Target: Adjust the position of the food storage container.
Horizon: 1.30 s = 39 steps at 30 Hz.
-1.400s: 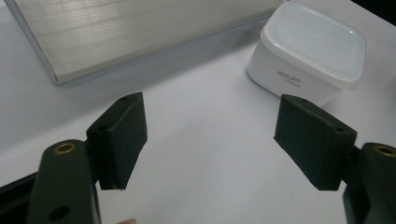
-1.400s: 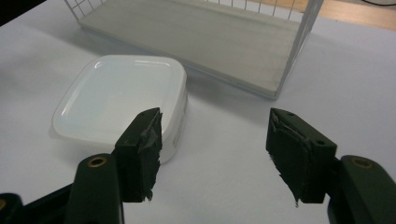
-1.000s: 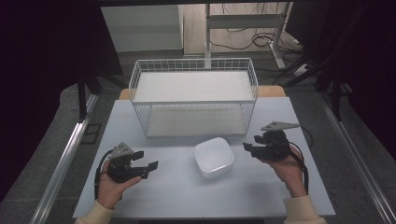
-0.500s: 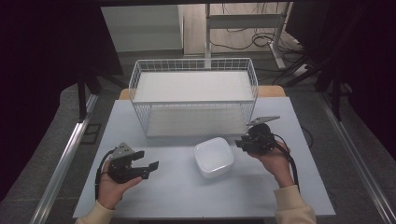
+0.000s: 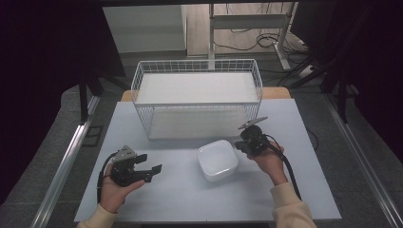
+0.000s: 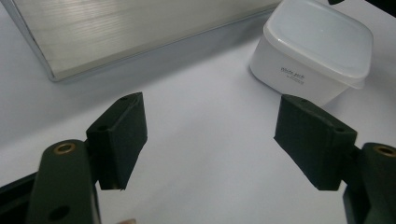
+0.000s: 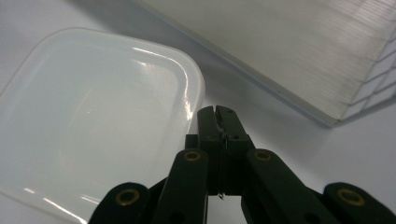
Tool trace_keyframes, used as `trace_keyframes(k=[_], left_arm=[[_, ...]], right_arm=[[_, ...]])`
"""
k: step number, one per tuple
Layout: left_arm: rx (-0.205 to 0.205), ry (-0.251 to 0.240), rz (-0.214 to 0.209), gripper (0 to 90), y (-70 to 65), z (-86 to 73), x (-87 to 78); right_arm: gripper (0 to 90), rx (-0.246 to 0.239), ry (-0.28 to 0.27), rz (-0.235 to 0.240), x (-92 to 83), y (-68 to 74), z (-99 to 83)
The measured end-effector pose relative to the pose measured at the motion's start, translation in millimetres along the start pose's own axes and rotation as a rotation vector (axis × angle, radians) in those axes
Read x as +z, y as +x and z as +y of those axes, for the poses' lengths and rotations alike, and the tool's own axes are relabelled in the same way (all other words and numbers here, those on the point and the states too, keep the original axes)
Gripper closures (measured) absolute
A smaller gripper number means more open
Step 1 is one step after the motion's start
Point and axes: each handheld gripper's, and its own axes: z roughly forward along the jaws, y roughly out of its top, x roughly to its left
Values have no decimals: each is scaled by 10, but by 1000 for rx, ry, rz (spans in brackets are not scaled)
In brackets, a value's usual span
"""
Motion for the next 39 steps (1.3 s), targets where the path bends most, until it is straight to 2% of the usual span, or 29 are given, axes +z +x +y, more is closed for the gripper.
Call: trace_keyframes(k=[3,12,22,29,36,39], left_arm=[[0,4,-1,249,6,-4,9],[-4,4,-2,249,7,-5,13],[-13,4,-2,249,19,-8,9],[-12,3,-3,249,18,-8,5],[-10,2,-4,249,19,-6,-3],[-11,0,-4,250,24,-4,-9]], right_arm=[[893,-20,16,4,89,19,18],[896,-62,31,-9,159,45,65],[896,-143,27,17,239,144,143],[896,-203,26,53,283,327,188],[896,-263,28,106,322,602,234],[896,-275,30,121,341,701,249]])
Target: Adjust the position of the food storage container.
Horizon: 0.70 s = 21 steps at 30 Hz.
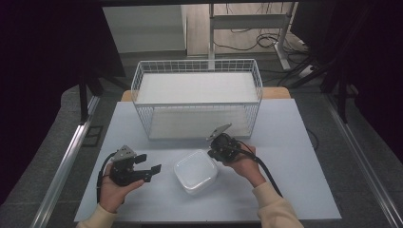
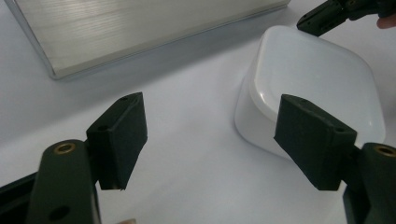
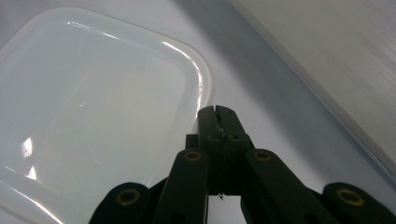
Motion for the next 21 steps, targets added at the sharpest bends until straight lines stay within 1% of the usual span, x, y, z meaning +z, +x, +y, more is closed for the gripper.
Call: trace_keyframes(k=[2,3,5,8,9,12,14,15,17,18,20,21], left_arm=[[-2,-2,-1,250,2,1,-6],[-3,-3,-1,250,3,3,-10],[-3,-6,0,250,10,5,-22],[-6,-10,1,250,24,10,-38],[-4,-12,3,250,30,12,-42],[-8,-12,4,250,36,13,-42],[-4,-11,3,250,32,13,-42],[-4,-12,2,251,29,14,-44],[-5,-17,3,252,24,19,-52],[-6,-18,2,253,24,23,-58],[-10,-20,5,254,25,26,-66],[-12,-22,5,254,28,26,-65]], right_arm=[[896,-7,1,-5,8,21,14],[896,0,0,-3,2,20,10],[896,7,-12,-14,-39,-5,-11],[896,47,-40,-30,-184,-69,-89],[896,51,-52,-37,-245,-94,-132],[896,101,-80,-48,-427,-167,-314],[896,137,-87,-66,-527,-211,-471],[896,157,-91,-74,-584,-236,-581],[891,193,-108,-79,-663,-268,-739],[838,207,-128,-85,-710,-292,-826],[639,262,-182,-112,-802,-324,-980],[570,294,-209,-127,-841,-332,-1046]])
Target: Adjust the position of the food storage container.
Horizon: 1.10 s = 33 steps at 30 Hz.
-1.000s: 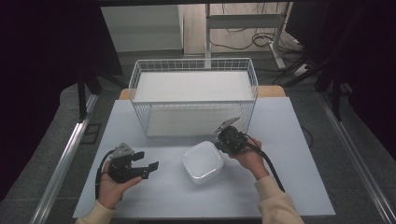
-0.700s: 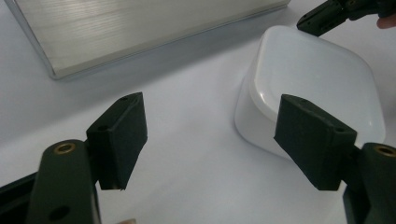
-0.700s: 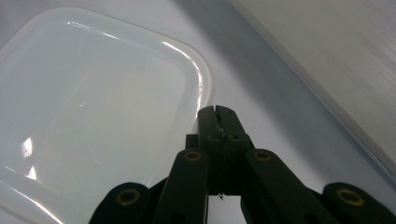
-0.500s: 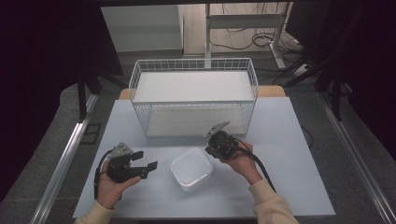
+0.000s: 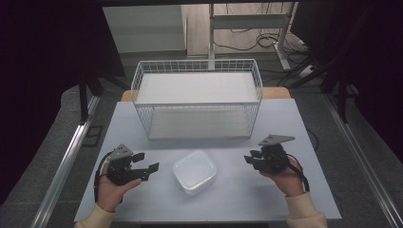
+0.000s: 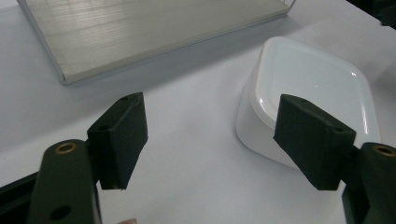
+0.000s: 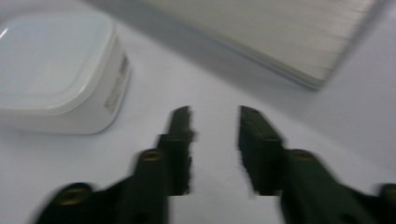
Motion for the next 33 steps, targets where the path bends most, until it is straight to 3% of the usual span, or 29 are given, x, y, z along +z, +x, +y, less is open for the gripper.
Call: trace_keyframes(k=[3,13,22,33], left_arm=[[0,2,0,256,12,0,5],[3,6,-4,275,-1,7,23],[-3,23,-9,343,8,34,46],[50,82,-27,539,4,217,140]], right_arm=[[420,70,-52,-22,-158,-77,-181],[318,97,-77,-55,-334,-107,-504],[294,96,-87,-58,-368,-98,-505],[294,96,-86,-86,-445,-89,-501]])
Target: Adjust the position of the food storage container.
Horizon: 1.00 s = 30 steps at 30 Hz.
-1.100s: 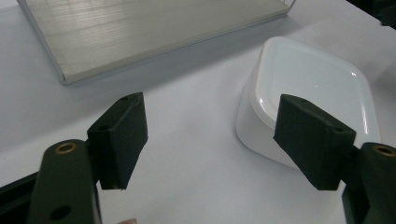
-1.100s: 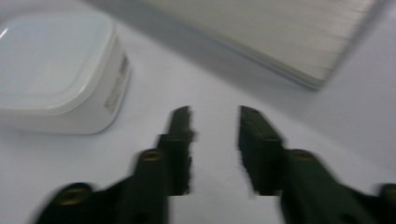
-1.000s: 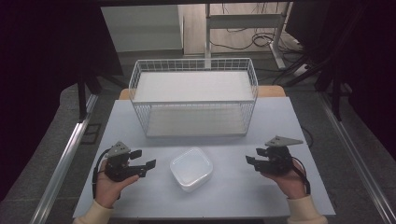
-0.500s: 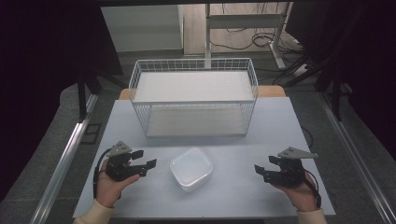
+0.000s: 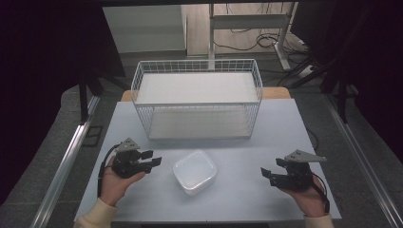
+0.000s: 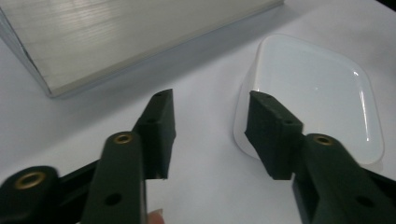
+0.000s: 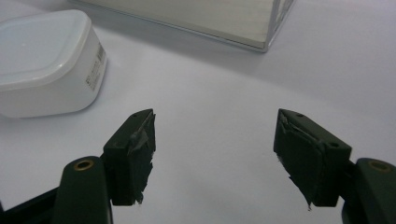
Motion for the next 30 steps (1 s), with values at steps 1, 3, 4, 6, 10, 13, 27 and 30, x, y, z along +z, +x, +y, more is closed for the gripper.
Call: trace_keyframes(k=[1,3,4,6,10,13,27,30], left_arm=[[0,7,-1,562,8,16,13],[2,25,-8,604,25,50,46],[5,35,-9,624,28,65,67],[14,55,-11,678,30,93,114],[30,93,-22,806,33,132,221],[48,126,-28,895,34,151,306],[100,216,-88,900,-119,129,566],[112,225,-84,900,-155,120,578]], right_arm=[[294,3,1,-2,-4,-8,-6],[294,6,6,-6,-7,-25,-17],[294,10,9,-8,-9,-29,-21],[294,14,13,-13,-5,-37,-28],[293,9,22,-18,6,-30,-29],[292,5,27,-16,15,-22,-29],[291,6,42,-18,29,-17,-34],[292,8,43,-19,25,-17,-32]])
